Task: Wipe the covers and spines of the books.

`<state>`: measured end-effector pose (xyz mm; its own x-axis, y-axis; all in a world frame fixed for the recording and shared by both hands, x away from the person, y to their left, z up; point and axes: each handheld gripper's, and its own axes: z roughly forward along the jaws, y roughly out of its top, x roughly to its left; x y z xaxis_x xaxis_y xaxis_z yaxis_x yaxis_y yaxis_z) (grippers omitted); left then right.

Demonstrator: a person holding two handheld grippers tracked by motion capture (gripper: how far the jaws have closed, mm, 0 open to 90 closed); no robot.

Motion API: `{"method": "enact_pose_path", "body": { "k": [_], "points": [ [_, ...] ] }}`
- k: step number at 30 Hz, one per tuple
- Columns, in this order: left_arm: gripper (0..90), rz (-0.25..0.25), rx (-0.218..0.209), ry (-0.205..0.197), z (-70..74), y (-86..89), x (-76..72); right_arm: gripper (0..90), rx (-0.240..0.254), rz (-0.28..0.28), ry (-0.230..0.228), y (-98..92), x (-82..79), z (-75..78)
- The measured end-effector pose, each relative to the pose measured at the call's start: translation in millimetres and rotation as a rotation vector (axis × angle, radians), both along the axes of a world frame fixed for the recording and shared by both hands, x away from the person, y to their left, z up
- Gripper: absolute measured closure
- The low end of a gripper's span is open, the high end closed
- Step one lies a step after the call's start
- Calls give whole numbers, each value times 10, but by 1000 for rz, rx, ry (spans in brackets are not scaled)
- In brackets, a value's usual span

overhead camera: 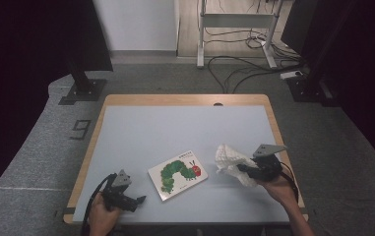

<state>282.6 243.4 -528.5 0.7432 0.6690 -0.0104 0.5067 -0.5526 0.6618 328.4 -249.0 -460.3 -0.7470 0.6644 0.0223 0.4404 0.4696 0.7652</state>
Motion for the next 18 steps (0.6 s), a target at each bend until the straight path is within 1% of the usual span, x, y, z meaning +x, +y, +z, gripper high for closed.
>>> {"method": "enact_pose_path", "body": {
  "k": [18],
  "points": [
    [0, 0, 0, 0, 0, 0, 0, 650, -2, 89, -2, 462, 117, -10]
  ]
}}
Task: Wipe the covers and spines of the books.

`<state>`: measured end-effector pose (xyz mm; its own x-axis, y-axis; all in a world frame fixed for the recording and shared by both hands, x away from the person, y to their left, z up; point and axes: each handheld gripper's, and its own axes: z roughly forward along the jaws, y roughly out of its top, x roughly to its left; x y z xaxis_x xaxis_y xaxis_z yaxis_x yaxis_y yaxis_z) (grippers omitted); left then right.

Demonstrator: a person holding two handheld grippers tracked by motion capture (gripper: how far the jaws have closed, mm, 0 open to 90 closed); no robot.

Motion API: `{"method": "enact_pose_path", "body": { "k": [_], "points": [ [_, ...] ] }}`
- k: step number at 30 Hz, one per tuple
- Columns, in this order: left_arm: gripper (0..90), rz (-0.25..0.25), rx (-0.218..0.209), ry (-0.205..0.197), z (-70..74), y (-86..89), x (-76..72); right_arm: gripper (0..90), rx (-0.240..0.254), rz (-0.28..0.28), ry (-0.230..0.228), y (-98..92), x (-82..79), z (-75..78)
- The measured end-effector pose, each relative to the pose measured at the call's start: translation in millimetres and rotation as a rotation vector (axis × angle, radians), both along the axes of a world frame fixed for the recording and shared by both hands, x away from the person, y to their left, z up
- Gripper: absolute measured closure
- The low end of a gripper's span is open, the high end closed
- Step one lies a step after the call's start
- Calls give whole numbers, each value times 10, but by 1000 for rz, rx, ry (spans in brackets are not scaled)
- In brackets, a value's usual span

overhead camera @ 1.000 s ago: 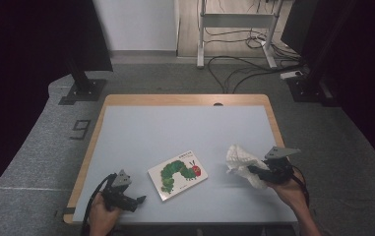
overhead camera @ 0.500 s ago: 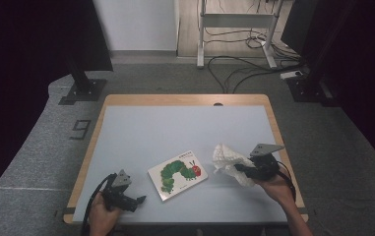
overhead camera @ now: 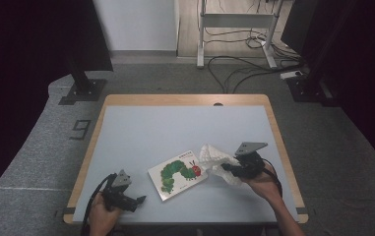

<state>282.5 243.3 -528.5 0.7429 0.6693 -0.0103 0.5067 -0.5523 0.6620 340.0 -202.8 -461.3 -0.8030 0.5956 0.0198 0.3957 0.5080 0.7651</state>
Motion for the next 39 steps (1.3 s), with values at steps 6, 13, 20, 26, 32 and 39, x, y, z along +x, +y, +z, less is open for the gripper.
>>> {"method": "enact_pose_path", "body": {
  "k": [6, 13, 20, 26, 32, 39],
  "points": [
    [0, 0, 0, 0, 0, 0, 0, 650, -1, 31, 3, 152, 39, -6],
    [0, 0, 1, 0, 0, 0, 0, 649, -6, 64, -1, 333, 81, -14],
    [0, 0, 1, 0, 0, 0, 0, 643, -18, 97, -11, 509, 112, -28],
    [0, 0, 1, 0, 0, 0, -1, 639, -24, 105, -10, 616, 140, -106],
    [0, 0, 0, 0, 0, 0, 0, 638, -42, 114, -2, 677, 144, -237],
    [0, 0, 0, 0, 0, 0, -1, 634, -62, 112, -4, 710, 152, -380]
  ]
}}
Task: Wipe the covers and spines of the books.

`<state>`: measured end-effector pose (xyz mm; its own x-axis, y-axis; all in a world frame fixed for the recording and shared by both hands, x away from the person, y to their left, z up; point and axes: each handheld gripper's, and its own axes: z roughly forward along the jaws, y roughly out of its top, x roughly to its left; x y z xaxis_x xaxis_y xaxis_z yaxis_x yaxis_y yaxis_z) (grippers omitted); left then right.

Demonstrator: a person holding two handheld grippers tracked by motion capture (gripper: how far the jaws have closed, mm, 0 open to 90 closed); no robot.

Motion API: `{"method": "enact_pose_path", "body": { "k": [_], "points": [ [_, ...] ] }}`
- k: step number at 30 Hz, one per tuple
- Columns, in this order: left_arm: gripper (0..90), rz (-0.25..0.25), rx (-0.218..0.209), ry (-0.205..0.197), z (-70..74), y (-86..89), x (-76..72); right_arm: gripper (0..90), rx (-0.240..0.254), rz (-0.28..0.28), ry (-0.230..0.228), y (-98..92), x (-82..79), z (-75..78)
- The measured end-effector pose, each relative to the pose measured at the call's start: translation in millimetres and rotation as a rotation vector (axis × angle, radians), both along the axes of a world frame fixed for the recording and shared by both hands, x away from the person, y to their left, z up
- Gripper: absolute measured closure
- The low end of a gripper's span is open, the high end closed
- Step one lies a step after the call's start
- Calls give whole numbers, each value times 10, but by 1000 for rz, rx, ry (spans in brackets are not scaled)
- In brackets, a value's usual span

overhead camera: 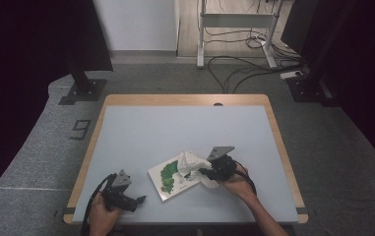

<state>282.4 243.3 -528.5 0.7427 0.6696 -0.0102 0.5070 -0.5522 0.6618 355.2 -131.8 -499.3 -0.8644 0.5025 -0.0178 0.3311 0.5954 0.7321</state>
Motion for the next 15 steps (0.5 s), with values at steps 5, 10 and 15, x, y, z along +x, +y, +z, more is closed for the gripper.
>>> {"method": "enact_pose_path", "body": {
  "k": [5, 10, 15],
  "points": [
    [0, 0, 0, 0, 0, 0, 0, 631, -12, -2, 1, 9, -1, -67],
    [0, 0, 0, 0, 0, 0, 0, 630, -21, -7, 2, 18, -6, -120],
    [0, -1, 0, 0, 0, 0, 1, 628, -39, 1, 0, 51, -13, -105]
  ]
}}
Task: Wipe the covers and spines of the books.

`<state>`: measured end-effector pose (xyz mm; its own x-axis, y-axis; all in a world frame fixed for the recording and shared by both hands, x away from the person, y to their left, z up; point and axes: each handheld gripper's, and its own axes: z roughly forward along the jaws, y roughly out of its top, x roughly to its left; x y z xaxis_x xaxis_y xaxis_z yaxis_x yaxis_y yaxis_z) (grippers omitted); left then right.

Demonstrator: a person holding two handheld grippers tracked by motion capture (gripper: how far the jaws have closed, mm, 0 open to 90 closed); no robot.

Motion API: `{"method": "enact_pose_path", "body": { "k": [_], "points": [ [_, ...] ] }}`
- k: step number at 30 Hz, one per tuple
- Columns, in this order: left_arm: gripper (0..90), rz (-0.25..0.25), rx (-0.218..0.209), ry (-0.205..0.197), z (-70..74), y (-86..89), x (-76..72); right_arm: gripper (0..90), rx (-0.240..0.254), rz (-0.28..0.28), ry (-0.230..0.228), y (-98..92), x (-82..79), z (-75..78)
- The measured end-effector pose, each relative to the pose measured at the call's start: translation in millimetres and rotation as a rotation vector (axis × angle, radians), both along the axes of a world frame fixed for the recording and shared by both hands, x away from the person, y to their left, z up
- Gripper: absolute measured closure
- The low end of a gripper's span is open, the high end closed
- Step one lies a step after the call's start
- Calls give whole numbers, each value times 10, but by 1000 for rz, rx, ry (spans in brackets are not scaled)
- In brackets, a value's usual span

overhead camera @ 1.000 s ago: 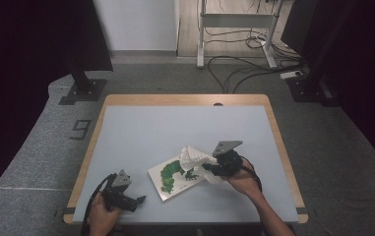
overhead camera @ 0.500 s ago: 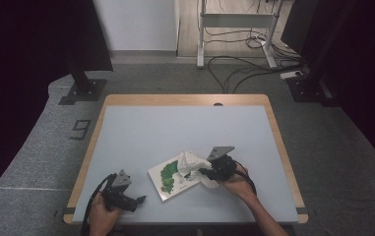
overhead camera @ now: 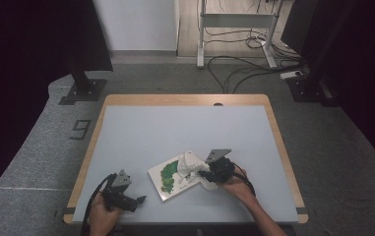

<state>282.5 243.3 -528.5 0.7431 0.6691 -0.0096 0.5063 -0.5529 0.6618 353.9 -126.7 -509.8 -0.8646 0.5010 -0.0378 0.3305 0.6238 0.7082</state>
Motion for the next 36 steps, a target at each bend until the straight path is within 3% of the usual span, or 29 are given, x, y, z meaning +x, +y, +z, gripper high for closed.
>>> {"method": "enact_pose_path", "body": {
  "k": [14, 36],
  "points": [
    [0, 0, 0, 0, 0, 0, 0, 605, -36, 24, -24, 108, -48, 25],
    [0, 0, 0, 0, 0, 0, -1, 606, 30, 137, 21, 432, -135, 14]
  ]
}}
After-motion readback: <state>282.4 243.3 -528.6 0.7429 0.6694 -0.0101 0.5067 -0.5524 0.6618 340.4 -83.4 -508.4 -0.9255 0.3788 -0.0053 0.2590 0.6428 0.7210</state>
